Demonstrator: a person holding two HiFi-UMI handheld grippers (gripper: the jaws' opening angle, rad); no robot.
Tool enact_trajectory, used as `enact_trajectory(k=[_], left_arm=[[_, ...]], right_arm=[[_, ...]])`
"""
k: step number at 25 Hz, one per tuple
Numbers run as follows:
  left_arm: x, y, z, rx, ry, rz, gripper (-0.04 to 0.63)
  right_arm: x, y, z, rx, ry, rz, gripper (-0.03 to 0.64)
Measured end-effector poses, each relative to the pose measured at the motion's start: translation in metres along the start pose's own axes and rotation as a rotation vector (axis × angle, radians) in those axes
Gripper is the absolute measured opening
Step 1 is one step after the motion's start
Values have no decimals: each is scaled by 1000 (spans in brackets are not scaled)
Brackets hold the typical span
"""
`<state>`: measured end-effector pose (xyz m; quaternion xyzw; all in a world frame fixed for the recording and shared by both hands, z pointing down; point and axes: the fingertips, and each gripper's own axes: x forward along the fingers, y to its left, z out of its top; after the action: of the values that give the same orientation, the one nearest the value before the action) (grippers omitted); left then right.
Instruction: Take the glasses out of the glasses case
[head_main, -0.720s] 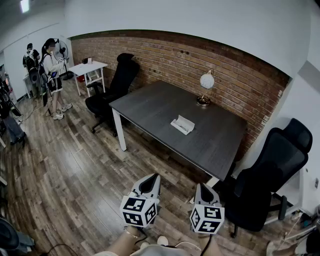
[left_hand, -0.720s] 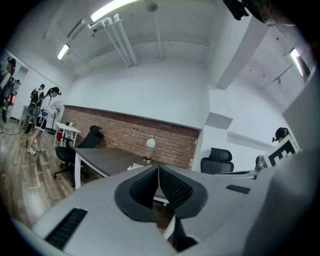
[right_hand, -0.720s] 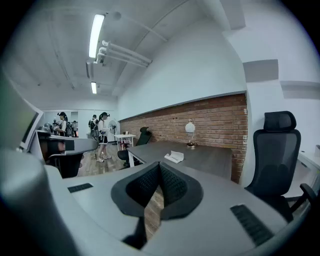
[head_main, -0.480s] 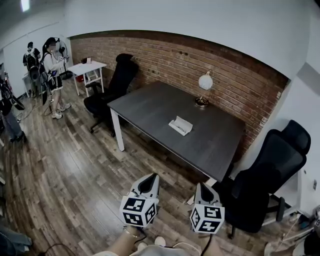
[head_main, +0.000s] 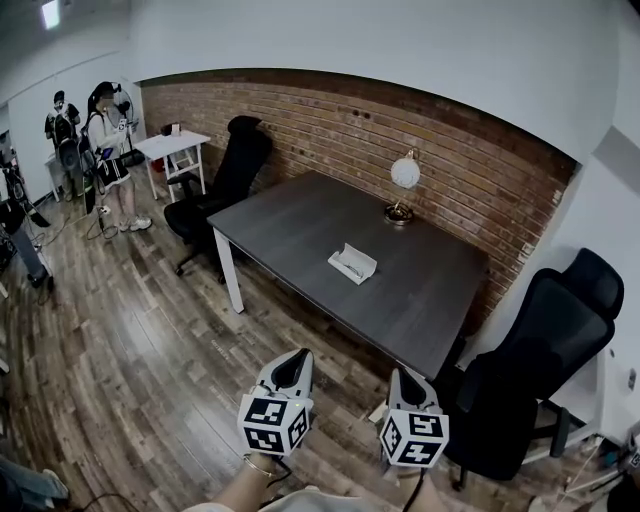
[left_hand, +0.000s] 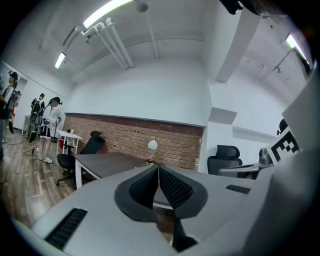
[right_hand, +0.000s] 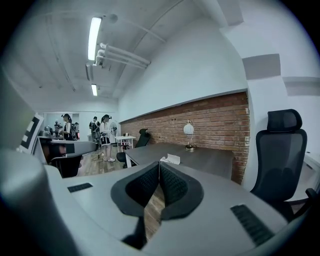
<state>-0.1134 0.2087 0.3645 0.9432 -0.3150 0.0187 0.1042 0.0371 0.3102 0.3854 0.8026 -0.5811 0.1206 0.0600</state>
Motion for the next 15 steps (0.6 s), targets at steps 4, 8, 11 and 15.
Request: enact_trajectory(k=[4, 8, 11, 15], left_arm=[[15, 3, -5, 10, 16, 14, 25], [30, 7, -7, 20, 29, 29, 25], [40, 13, -9, 19, 43, 43, 25], [58, 28, -10, 15, 45, 50, 25]], right_arm=[[17, -14, -4, 35, 14, 3, 34], [36, -22, -5, 55, 25, 13, 34], [49, -24, -7, 65, 41, 20, 33], [69, -25, -9, 71, 50, 12, 34]])
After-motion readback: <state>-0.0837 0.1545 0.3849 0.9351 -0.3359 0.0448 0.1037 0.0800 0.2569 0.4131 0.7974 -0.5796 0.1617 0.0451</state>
